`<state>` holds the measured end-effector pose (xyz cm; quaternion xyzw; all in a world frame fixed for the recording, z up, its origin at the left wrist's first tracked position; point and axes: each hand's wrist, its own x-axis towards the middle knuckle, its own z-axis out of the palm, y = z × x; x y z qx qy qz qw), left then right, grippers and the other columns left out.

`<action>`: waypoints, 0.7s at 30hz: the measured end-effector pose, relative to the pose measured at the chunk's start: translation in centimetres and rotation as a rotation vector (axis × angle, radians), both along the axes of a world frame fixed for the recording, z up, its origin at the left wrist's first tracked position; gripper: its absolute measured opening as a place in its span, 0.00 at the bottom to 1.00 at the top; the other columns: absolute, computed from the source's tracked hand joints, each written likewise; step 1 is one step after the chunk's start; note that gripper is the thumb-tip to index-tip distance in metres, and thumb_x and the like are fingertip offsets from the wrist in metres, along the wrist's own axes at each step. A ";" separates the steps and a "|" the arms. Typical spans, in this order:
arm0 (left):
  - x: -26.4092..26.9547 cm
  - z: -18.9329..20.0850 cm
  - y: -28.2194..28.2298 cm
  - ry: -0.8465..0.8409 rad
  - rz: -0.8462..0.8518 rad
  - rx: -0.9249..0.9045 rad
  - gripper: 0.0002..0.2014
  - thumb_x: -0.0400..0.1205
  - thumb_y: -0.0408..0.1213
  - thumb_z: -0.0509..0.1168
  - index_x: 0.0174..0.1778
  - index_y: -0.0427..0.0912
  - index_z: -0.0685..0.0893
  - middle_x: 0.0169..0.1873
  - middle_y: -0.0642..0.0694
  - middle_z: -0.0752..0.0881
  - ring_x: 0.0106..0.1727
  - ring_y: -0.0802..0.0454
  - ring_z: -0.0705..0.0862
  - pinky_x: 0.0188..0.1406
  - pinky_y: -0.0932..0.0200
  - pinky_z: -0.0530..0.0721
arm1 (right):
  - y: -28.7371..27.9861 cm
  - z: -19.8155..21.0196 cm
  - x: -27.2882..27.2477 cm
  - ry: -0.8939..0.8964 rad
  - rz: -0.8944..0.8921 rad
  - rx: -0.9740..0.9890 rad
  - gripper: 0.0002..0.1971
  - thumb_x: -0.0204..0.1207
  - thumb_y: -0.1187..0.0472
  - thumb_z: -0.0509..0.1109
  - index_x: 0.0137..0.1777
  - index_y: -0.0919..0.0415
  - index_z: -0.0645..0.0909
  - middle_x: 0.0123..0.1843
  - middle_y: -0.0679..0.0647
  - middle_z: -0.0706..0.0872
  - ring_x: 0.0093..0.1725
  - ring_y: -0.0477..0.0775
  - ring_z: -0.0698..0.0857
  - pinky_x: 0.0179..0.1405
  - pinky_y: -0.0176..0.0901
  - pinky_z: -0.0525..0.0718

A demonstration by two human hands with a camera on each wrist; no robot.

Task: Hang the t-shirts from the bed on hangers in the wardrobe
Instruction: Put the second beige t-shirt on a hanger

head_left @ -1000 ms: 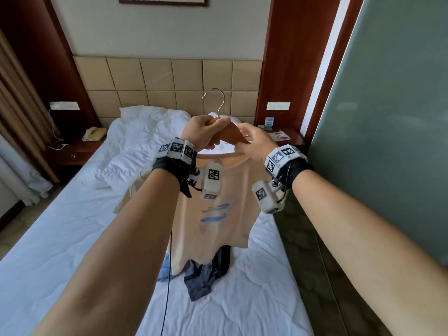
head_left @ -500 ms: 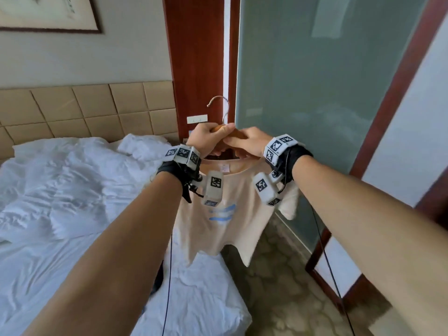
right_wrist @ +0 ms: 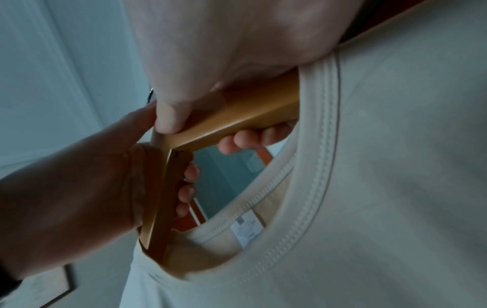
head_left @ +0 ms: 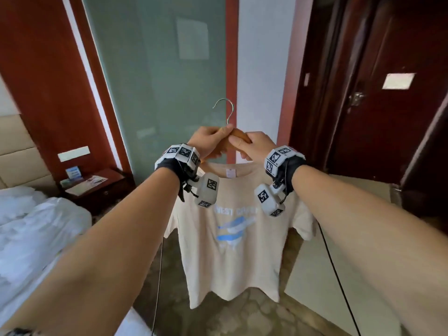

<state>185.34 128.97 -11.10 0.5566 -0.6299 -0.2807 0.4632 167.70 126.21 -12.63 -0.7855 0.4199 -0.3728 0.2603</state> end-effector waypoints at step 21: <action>-41.3 0.9 -32.5 -0.126 -0.555 -0.114 0.24 0.79 0.62 0.66 0.45 0.40 0.86 0.34 0.44 0.91 0.34 0.51 0.91 0.37 0.54 0.88 | -21.5 2.8 -41.3 0.198 -0.525 0.056 0.23 0.76 0.36 0.67 0.39 0.57 0.82 0.32 0.51 0.87 0.30 0.47 0.85 0.35 0.41 0.83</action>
